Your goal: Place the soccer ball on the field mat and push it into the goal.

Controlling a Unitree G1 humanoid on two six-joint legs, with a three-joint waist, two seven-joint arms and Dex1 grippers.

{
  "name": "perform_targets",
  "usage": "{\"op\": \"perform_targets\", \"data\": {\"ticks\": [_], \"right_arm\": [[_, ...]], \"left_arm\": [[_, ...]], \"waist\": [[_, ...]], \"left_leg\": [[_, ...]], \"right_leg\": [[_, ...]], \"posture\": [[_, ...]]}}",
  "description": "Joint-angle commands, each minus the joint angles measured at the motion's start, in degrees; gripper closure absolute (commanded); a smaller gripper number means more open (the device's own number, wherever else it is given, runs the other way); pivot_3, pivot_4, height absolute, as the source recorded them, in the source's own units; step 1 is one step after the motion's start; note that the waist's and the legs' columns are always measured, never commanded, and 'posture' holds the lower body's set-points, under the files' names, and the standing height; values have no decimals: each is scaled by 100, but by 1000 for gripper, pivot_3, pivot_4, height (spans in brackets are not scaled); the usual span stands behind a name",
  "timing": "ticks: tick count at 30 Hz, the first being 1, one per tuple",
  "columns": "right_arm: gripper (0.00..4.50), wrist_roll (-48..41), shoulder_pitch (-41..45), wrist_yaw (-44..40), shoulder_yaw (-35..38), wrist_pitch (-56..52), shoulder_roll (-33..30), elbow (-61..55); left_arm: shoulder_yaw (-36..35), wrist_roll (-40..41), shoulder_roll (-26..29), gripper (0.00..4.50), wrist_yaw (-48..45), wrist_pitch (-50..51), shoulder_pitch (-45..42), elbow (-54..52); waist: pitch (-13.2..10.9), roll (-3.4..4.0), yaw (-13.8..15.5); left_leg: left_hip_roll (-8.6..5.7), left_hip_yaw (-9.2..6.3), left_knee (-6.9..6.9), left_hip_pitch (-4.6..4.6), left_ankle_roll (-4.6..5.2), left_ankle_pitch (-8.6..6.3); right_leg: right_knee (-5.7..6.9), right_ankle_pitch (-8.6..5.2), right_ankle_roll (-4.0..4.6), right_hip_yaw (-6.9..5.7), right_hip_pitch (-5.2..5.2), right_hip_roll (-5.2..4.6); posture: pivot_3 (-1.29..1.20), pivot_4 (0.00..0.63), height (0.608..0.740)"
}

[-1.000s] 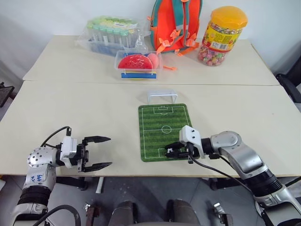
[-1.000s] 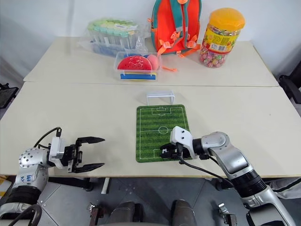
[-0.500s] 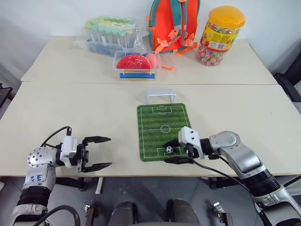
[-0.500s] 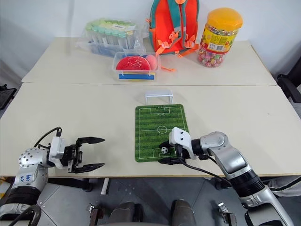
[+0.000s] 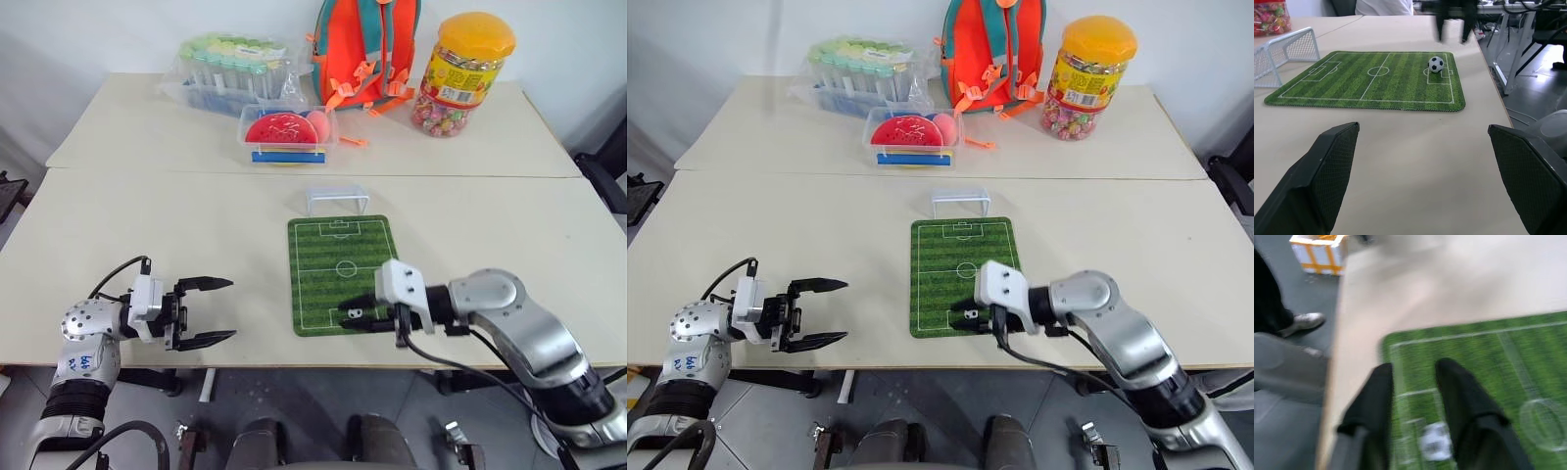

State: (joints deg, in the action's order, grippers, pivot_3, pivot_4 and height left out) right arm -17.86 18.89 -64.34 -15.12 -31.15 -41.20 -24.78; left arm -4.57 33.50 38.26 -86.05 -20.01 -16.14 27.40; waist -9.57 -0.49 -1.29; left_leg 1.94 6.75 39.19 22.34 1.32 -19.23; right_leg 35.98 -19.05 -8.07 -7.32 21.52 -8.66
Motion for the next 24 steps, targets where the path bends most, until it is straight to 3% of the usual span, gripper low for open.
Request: {"op": "perform_targets", "data": {"ticks": [1,13,17,21,24], "right_arm": [[4462,-50,-156,-120,-7,224,-99,-61],[4462,428,338,-132,-62,1127,273,1670],[4462,642,1132,247,278,1468,486,2720],[4462,852,2098,1203,1056,1739,422,3921],[4462,797,2045,1298,1311,1738,315,3826]], "left_arm": [[-110,15,11,0,-480,-4,-49,-53],[-73,0,-20,0,-473,11,-101,-59],[-33,-49,-81,0,-448,25,-282,46],[9,-207,-222,0,-464,-80,-736,492],[6,-294,-327,0,-463,-143,-984,746]], "waist": [[0,0,-9],[0,0,-28],[-3,4,-33],[-9,13,-10],[-8,13,-5]], "left_leg": [[0,1,0,0,0,0],[4,7,1,-5,-1,1],[3,12,8,-4,0,2],[3,8,8,-2,-2,3],[1,2,3,3,-2,3]], "right_leg": [[0,0,0,1,0,0],[2,0,0,3,0,2],[3,0,0,6,1,0],[8,0,0,2,3,1],[8,0,0,-10,3,0]], "posture": [[0,150,740],[0,150,740],[0,150,740],[0,150,740],[0,150,740]]}}
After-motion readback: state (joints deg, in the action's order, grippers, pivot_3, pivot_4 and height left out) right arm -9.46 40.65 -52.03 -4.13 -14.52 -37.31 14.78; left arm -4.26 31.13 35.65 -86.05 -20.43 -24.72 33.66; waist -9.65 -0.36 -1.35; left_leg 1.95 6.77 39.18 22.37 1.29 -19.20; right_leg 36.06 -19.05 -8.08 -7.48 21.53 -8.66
